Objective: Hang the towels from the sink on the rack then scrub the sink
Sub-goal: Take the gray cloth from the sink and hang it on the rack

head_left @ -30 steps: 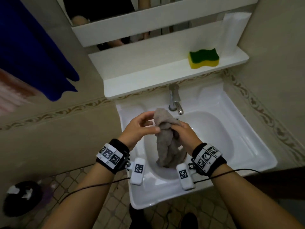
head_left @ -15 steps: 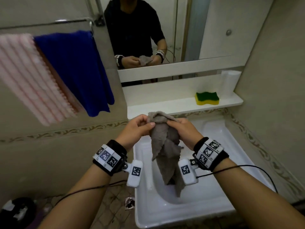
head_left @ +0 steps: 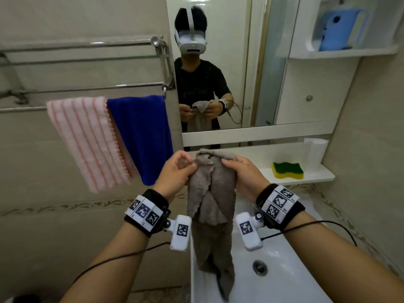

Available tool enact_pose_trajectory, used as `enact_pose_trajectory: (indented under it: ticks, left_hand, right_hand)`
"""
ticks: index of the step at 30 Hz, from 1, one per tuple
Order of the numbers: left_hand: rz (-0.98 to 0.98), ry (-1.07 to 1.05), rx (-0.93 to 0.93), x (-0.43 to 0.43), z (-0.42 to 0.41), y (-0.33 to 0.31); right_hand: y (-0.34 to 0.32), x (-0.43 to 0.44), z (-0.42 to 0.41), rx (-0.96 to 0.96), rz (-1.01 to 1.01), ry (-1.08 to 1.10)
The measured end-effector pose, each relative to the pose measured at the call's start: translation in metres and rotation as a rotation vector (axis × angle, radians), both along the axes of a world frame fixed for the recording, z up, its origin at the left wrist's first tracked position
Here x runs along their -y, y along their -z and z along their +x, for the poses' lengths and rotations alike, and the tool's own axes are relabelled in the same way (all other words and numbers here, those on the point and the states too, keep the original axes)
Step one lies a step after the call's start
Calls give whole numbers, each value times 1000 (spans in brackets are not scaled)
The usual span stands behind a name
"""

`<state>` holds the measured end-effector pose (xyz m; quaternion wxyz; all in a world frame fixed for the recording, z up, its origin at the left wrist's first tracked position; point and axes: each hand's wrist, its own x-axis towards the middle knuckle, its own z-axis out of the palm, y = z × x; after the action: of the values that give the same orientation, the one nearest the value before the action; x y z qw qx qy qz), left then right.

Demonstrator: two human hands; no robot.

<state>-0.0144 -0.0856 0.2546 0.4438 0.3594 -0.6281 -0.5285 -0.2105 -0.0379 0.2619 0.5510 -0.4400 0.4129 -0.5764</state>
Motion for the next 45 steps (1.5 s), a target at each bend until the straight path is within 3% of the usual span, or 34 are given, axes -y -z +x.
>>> enact_pose_trajectory:
  ticks: [5, 8, 11, 15, 22, 28, 31, 33, 36, 45]
  left_hand:
    - [119, 40, 78, -3, 12, 14]
    - [44, -19, 264, -6, 20, 19]
    - [101, -21, 309, -4, 31, 23]
    - [115, -62, 372, -2, 49, 27]
    - [162, -132, 289, 13, 73, 9]
    - [142, -63, 213, 17, 85, 6]
    - [237, 95, 172, 15, 93, 7]
    - [287, 185, 250, 17, 97, 10]
    - [305, 108, 372, 19, 105, 19]
    - [488, 13, 90, 20, 125, 46]
  right_hand:
    - [-9, 11, 22, 84, -7, -21]
    - [-11, 17, 28, 143, 1, -50]
    - [-18, 24, 26, 230, -2, -61]
    - [-27, 27, 17, 172, 7, -121]
    - [-14, 28, 13, 109, 206, -200]
    - [-4, 37, 7, 98, 225, -19]
    - [0, 43, -1, 175, 285, 64]
    - [2, 46, -4, 210, 318, 94]
    - [6, 50, -10, 226, 288, 164]
    - [16, 52, -23, 261, 326, 154]
